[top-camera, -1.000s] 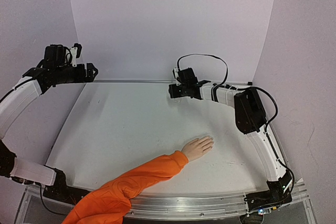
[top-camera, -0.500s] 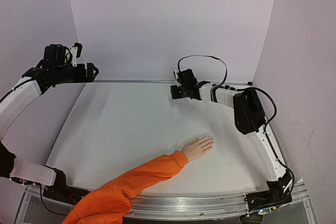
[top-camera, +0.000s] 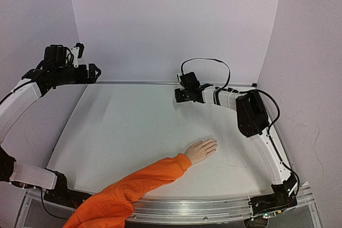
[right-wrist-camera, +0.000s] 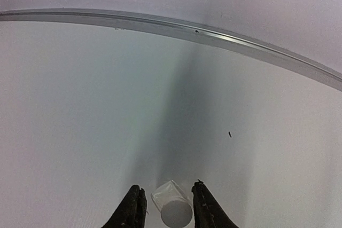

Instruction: Paint the nails

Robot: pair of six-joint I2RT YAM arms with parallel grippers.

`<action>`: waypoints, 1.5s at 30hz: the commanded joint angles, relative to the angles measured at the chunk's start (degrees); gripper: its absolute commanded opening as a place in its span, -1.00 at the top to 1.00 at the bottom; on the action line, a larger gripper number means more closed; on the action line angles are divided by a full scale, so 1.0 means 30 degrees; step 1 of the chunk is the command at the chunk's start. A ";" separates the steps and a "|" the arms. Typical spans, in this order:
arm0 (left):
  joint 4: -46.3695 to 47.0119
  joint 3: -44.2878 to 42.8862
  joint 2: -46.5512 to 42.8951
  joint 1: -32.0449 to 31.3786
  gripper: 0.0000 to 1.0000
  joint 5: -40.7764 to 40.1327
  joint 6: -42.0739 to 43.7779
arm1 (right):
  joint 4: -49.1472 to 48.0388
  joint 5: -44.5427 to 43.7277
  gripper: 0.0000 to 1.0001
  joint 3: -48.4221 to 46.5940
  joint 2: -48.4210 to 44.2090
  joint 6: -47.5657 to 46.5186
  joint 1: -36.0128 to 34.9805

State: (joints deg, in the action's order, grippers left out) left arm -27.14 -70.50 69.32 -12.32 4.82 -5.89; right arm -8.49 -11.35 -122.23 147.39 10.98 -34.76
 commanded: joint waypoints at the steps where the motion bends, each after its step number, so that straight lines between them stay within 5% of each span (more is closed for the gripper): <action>1: 0.0462 -0.1000 -0.0386 -0.0036 -0.99 0.0625 0.0060 | 0.0105 -0.0440 0.41 -0.0798 0.0381 0.0192 -0.0043; 15: 0.0874 -0.0846 -0.0031 -0.0047 -0.99 0.2685 -0.0887 | 0.0313 0.0483 1.00 0.0723 -0.2151 0.0616 -0.0134; 22: 0.1327 -0.0888 0.0883 -0.0354 -0.99 0.5275 -0.1952 | 0.0126 0.1952 1.00 0.4880 -0.6148 0.1363 -0.0690; 30: 0.2691 -0.0979 0.3768 -0.2616 -0.97 1.2125 -0.2101 | -0.2995 1.0034 1.00 1.0931 -1.1539 0.4590 -0.1290; 45: 0.3944 -0.0488 0.5469 -0.4697 -0.51 1.7782 0.0310 | -0.5951 1.5609 1.00 1.1793 -1.3946 0.6846 -0.3617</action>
State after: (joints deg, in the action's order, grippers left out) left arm -18.79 -70.89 85.58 -26.00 52.01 -8.51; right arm -20.27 30.72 -87.09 111.09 29.12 -45.87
